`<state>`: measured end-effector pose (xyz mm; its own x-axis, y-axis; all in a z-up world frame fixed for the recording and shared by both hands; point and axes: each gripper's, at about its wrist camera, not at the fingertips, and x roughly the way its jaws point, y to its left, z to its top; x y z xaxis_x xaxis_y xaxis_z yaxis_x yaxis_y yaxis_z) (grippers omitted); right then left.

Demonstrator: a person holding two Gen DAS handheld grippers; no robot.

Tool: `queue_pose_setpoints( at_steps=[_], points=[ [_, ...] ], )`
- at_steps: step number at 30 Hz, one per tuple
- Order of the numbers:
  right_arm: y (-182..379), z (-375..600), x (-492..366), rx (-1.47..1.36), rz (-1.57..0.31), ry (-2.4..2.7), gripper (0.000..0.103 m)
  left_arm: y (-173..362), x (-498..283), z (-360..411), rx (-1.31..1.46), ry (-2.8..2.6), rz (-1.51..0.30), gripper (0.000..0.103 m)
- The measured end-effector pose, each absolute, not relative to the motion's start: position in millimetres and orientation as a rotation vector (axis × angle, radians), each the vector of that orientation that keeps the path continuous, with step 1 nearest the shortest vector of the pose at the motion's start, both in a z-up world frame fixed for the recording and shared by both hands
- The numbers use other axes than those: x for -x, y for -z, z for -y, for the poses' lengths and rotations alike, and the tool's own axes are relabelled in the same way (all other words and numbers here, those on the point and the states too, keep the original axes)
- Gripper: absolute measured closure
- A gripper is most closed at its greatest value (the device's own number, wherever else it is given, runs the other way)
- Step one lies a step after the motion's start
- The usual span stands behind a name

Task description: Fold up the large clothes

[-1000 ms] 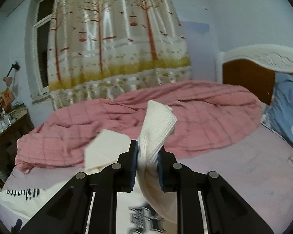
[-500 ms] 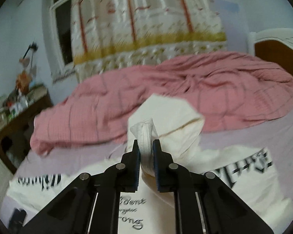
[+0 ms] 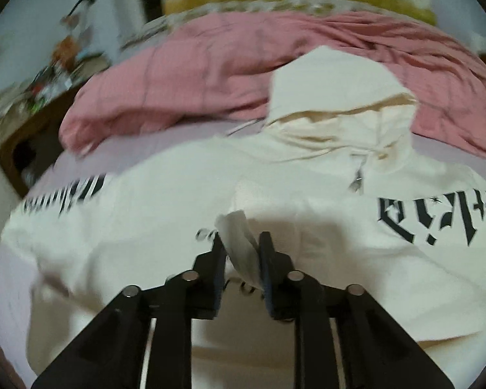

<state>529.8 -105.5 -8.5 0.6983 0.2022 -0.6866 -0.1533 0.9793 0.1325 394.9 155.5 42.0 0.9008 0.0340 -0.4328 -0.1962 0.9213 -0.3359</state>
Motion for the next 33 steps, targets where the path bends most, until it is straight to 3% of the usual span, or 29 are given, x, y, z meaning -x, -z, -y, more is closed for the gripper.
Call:
queue_pose_setpoints(
  at_steps=[5,12,13,14,15,18,26,33],
  points=[
    [1.7,118.8,-516.1,-0.197,-0.765,-0.282,0.047,-41.9,-395.1,-154.1,0.376,-0.118,-0.434,0.001],
    [-22.8,131.6,-508.8,-0.155,-0.706,-0.234,0.044,-40.8,-398.4,-147.4,0.345,-0.105,-0.444,0.001],
    [-20.7,131.7,-511.0,-0.127,-0.728,-0.214,0.044,-40.8,-398.3,-147.8,0.345,-0.108,-0.444,0.001],
    [-16.9,132.5,-513.3,-0.11,-0.753,-0.199,0.052,-41.3,-398.5,-148.4,0.346,-0.11,-0.445,0.001],
    [-9.6,133.4,-516.3,-0.103,-0.785,-0.192,0.067,-40.8,-398.2,-149.6,0.351,-0.113,-0.445,0.001],
    [19.3,134.1,-526.4,-0.105,-0.899,-0.191,0.084,-41.4,-397.6,-153.1,0.37,-0.112,-0.445,0.001],
    [27.5,134.4,-522.1,-0.081,-0.919,-0.201,0.084,-39.2,-404.5,-147.6,0.401,0.013,-0.482,0.008],
    [-14.3,148.1,-479.1,-0.113,-0.697,-0.165,0.084,-40.1,-407.7,-123.5,0.31,0.042,-0.5,0.008]
  ],
)
